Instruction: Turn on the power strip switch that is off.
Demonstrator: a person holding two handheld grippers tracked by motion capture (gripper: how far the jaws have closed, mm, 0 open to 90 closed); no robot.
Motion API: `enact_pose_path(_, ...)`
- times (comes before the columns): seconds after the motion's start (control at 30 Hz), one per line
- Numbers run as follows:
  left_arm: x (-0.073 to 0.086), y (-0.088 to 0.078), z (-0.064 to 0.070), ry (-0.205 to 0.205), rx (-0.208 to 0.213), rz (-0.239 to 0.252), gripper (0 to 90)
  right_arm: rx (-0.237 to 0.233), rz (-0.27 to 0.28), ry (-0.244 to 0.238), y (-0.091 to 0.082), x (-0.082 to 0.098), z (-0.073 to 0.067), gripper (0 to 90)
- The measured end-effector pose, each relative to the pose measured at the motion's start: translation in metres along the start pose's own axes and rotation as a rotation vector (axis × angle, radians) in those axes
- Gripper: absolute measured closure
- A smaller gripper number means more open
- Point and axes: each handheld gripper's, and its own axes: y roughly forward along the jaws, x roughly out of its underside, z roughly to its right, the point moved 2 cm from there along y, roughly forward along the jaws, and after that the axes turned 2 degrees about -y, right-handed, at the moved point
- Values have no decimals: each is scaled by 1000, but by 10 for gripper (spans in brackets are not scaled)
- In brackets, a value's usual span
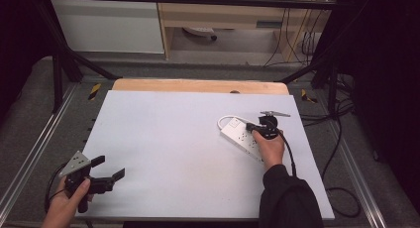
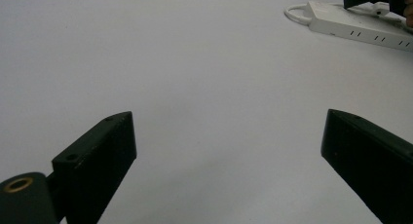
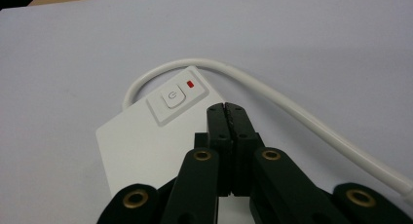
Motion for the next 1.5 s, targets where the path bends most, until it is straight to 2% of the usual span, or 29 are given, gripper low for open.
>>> enact_pose_path(0.93,0,0,0,5,-1,-5,60,9,-1,6,0,0,-1,900)
enact_pose_path(1.5,0,1,1,5,1,-8,60,20,-13,-14,3,0,-4,900)
